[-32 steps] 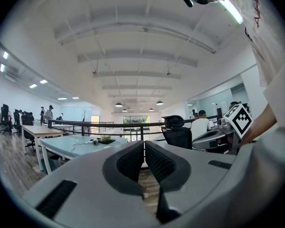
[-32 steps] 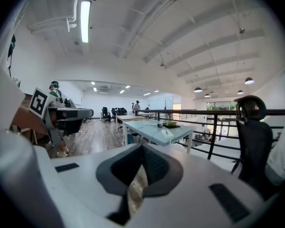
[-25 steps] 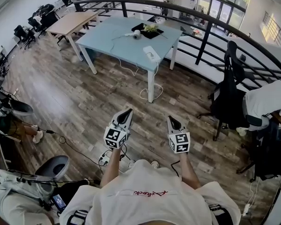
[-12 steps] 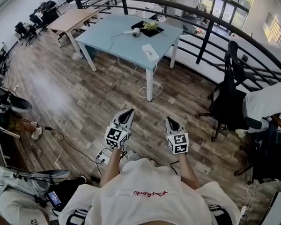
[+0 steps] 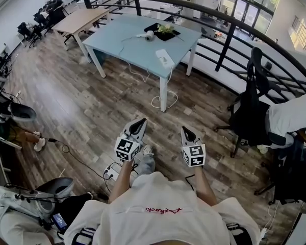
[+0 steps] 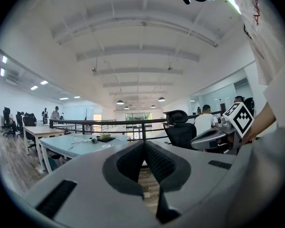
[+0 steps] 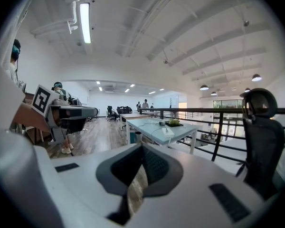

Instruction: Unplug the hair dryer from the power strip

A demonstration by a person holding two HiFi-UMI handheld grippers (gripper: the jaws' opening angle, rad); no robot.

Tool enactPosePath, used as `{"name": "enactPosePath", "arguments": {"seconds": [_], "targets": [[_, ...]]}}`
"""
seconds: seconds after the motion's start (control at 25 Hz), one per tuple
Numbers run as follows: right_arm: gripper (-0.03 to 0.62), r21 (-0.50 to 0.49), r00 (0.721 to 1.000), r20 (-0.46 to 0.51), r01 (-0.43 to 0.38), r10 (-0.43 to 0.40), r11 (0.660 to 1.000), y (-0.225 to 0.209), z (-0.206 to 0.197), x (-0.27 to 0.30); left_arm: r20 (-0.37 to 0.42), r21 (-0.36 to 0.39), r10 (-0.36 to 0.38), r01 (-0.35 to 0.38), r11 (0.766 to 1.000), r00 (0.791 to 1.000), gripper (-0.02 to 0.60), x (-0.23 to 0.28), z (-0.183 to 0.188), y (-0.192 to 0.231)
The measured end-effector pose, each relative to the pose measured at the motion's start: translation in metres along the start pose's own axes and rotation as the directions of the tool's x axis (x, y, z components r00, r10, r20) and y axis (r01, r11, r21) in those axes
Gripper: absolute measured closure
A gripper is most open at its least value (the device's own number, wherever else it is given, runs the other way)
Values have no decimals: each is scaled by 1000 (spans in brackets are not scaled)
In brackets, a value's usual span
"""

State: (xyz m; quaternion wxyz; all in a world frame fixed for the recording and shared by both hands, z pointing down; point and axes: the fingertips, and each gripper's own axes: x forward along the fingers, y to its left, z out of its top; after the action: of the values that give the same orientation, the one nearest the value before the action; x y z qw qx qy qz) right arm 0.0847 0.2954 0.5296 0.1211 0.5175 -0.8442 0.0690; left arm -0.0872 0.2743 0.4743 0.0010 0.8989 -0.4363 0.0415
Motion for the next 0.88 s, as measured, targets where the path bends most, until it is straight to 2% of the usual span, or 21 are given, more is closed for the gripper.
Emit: {"name": "enactPosePath", "arguments": {"seconds": [0.52,0.88], "targets": [[577,-25,1000,-13,13,-14,1000,-21,9,64,23,-7,-4,4,1000,1000,565,51,-8,49],[577,-52,999,-30,14,-16,999,-30,31,148,13,-28,4,-4,1000,1000,565,95,-17,120]]}}
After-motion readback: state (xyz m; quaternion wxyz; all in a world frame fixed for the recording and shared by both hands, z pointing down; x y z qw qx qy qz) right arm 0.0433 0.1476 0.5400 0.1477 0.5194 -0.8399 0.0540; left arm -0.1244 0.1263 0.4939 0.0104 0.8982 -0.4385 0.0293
